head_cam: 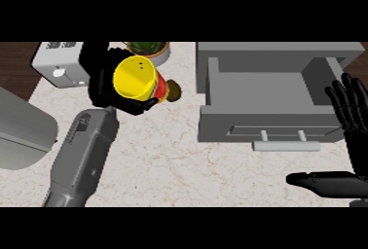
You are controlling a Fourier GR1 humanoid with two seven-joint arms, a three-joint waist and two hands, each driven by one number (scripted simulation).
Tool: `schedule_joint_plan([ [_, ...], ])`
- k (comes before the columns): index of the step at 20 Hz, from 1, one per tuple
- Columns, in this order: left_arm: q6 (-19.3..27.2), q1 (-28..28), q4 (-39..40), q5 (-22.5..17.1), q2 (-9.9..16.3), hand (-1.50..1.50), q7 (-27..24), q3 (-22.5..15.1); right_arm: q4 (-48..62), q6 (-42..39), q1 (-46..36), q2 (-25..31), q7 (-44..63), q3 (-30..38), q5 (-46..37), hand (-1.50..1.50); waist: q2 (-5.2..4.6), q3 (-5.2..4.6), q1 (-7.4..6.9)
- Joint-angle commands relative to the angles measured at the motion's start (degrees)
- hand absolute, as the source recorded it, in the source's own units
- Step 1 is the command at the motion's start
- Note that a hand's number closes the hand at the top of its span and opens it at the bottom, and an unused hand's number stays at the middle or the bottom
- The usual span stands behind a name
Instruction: Pick up the cup, place it into the drawer and close the drawer
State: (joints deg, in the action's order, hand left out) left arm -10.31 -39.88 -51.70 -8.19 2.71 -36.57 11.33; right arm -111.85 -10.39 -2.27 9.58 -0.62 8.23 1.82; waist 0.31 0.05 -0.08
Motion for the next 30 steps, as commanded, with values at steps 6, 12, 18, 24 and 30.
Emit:
schedule_joint_plan([
  [6, 13.0, -11.0, -5.7, -1.1, -2.7, 1.50, 14.3, -10.3, 4.8, -1.6, -2.2, 1.0, -2.8, 2.2, 1.5, -1.50, -0.33, -0.02, 0.62],
  [12, 19.6, -19.8, 1.6, -2.3, -2.7, 1.50, 16.3, -12.1, 0.2, -3.5, 3.2, 0.9, -4.7, 2.9, 2.6, -1.50, -0.42, -0.02, 1.45],
  [18, 27.6, -29.6, 10.5, -9.9, -2.7, 1.50, 20.6, -18.2, 1.6, -1.5, -1.7, 0.2, -0.3, 0.7, 1.0, -1.50, -0.60, -0.01, 2.57],
  [24, 27.1, -32.7, 17.0, -13.6, -2.7, 1.50, 21.0, -20.2, 3.7, -2.1, -1.0, 0.7, -3.7, 1.5, -0.1, -1.50, -0.59, -0.01, 1.89],
  [30, 26.0, -34.6, 25.7, -17.7, -2.7, 1.50, 15.4, -24.7, 4.3, -4.2, -2.4, 2.5, -3.8, 3.7, 3.0, -1.50, -1.00, 0.00, 3.01],
])
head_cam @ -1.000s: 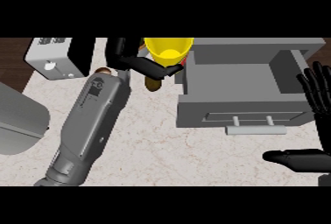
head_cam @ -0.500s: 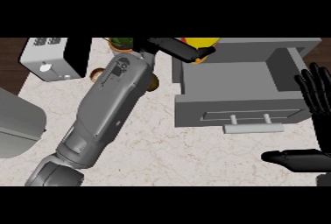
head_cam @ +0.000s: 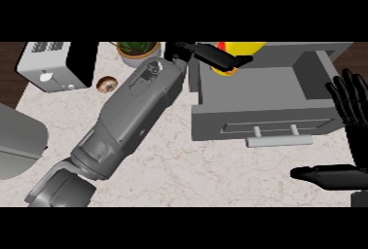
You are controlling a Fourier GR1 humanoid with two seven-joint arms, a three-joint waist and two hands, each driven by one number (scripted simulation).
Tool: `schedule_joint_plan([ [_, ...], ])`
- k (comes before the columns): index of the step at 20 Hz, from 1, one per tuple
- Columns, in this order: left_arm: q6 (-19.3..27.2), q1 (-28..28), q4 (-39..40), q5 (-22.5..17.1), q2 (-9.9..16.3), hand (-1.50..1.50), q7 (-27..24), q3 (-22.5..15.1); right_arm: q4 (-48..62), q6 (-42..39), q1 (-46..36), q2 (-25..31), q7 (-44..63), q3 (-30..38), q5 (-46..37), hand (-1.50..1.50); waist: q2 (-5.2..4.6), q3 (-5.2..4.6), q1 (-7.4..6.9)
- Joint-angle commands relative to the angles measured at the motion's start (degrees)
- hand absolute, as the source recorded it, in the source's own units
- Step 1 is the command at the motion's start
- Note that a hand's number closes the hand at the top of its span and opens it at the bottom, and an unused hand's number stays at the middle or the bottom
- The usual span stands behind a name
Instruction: Pick up the cup, place it into the drawer and close the drawer
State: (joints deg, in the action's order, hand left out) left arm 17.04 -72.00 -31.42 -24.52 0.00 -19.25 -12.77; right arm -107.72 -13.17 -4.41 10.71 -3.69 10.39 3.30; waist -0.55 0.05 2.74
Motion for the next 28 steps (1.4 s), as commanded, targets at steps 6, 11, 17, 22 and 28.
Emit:
schedule_joint_plan([
  [6, 4.5, -2.2, 6.9, -5.2, 0.0, 1.50, 0.0, -11.8, 1.1, 1.5, -3.1, -1.7, 1.3, -2.2, -1.4, -1.50, -0.45, 0.02, 1.51],
  [11, 4.0, 1.6, 6.1, -7.5, 0.0, -1.50, 0.6, -18.0, 0.1, -1.7, -0.7, 1.2, -0.2, 1.2, 1.7, -1.50, -0.35, 0.02, 1.69],
  [17, 8.5, -2.8, 8.0, -7.0, 0.0, -1.50, 6.7, -25.2, 4.5, -2.1, -4.5, 1.6, 0.3, 0.9, 1.9, -1.50, -0.82, 0.07, 2.58],
  [22, 11.7, -0.5, 5.3, -10.4, 0.0, -1.50, 0.9, -24.9, 0.3, -2.6, -4.3, 1.8, 2.0, 1.1, 4.0, -1.50, -0.63, -0.02, 2.23],
  [28, 13.0, -0.7, 1.5, -13.8, 0.0, -1.50, -3.6, -23.5, -1.8, -7.5, -1.5, -0.3, 3.8, -0.9, 13.0, 1.50, -0.33, -0.01, 1.38],
])
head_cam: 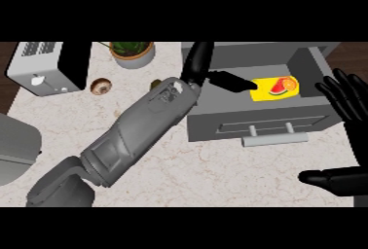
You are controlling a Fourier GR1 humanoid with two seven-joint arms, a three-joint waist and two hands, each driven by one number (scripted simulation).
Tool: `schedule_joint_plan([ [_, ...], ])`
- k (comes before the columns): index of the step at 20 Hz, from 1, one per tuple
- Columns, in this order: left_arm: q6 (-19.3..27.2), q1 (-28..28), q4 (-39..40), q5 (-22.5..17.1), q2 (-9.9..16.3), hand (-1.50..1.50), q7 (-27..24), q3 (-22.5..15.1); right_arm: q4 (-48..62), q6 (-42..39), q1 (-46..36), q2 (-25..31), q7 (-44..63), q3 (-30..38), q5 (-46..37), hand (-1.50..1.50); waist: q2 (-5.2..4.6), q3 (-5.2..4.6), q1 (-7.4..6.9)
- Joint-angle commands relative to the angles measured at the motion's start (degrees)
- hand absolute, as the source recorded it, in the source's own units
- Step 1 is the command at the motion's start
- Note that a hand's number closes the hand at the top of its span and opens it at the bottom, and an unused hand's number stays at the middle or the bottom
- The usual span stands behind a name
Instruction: Pick up the cup, place it into the drawer and close the drawer
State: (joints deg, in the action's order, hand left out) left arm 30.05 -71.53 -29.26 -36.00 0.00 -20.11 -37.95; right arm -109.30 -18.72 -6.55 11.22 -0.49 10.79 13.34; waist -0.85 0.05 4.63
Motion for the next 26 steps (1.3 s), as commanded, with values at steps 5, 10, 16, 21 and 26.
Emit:
schedule_joint_plan([
  [5, 0.0, -1.2, -3.2, -3.4, 0.0, -1.50, -2.7, 3.9, -0.5, -5.0, 0.2, 4.6, -0.4, 0.1, -0.9, 1.50, 0.58, -0.04, -3.25],
  [10, -0.6, -1.1, -6.4, -3.5, 3.0, -1.50, 1.3, 7.1, -7.8, -7.1, 2.8, 9.0, 5.8, -1.2, -3.7, 1.50, 1.19, -0.11, -4.50],
  [16, -3.3, 3.5, -13.0, -3.2, 10.3, -1.50, 4.4, 9.6, -7.2, -6.2, 7.8, 7.7, -0.4, -5.2, -17.5, 1.50, 1.13, -0.04, -5.06],
  [21, -5.4, 13.4, -24.3, -3.6, 16.1, -1.50, 5.2, 10.1, -2.7, 0.9, 3.5, 3.9, 0.7, -10.4, -28.2, 1.50, 1.23, -0.06, -6.87],
  [26, -5.4, 19.0, -33.3, -3.4, 21.2, -1.50, 9.4, 12.5, 2.2, 3.5, 2.1, 3.3, -3.0, -14.9, -36.5, 1.50, 1.09, -0.04, -6.01],
])
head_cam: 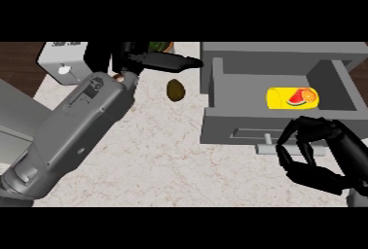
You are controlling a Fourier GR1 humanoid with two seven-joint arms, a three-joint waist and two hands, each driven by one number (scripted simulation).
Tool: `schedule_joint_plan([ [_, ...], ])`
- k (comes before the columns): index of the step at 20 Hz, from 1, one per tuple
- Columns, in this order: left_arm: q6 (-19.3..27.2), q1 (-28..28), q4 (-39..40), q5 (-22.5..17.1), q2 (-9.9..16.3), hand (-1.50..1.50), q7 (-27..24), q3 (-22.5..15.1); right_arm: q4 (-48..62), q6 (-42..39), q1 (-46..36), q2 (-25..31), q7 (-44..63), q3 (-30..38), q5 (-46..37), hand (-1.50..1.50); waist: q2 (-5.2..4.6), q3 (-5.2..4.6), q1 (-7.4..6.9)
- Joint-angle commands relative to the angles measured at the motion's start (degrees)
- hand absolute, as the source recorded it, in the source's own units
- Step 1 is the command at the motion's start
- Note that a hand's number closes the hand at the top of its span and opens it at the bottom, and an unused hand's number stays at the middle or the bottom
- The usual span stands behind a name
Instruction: Pick up the cup, place it into the drawer and close the drawer
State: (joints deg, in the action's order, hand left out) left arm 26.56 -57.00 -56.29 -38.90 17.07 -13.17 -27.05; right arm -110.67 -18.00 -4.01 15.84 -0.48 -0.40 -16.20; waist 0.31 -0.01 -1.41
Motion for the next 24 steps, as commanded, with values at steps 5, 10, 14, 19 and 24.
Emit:
schedule_joint_plan([
  [5, -4.7, 11.0, -10.4, -1.1, 7.6, -1.50, 0.5, 2.8, 13.3, 6.8, -4.5, 0.0, -4.9, -11.1, -20.8, 1.50, -0.24, 0.00, -1.40],
  [10, -6.1, 18.6, -14.4, -0.7, 9.4, -1.50, -1.9, 3.9, 24.4, 11.9, -10.7, 0.2, -6.1, -14.3, -31.1, 1.50, -0.34, 0.01, -1.02],
  [14, -10.3, 23.1, -16.7, -2.0, 12.9, -1.50, -2.6, 7.6, 35.3, 16.4, -15.4, -1.8, -9.0, -16.3, -36.5, 1.50, -0.48, 0.01, -0.32],
  [19, -11.4, 26.8, -19.3, -1.3, 13.2, -1.50, -3.1, 9.1, 58.1, 23.6, -25.9, -5.6, -13.9, -11.7, -37.7, 1.50, -0.87, 0.07, -0.82],
  [24, -16.8, 30.2, -18.4, -1.7, 15.1, -1.50, -4.4, 12.3, 74.1, 27.2, -34.7, -5.4, -22.0, -6.3, -35.7, 1.50, -1.16, 0.07, -0.75],
])
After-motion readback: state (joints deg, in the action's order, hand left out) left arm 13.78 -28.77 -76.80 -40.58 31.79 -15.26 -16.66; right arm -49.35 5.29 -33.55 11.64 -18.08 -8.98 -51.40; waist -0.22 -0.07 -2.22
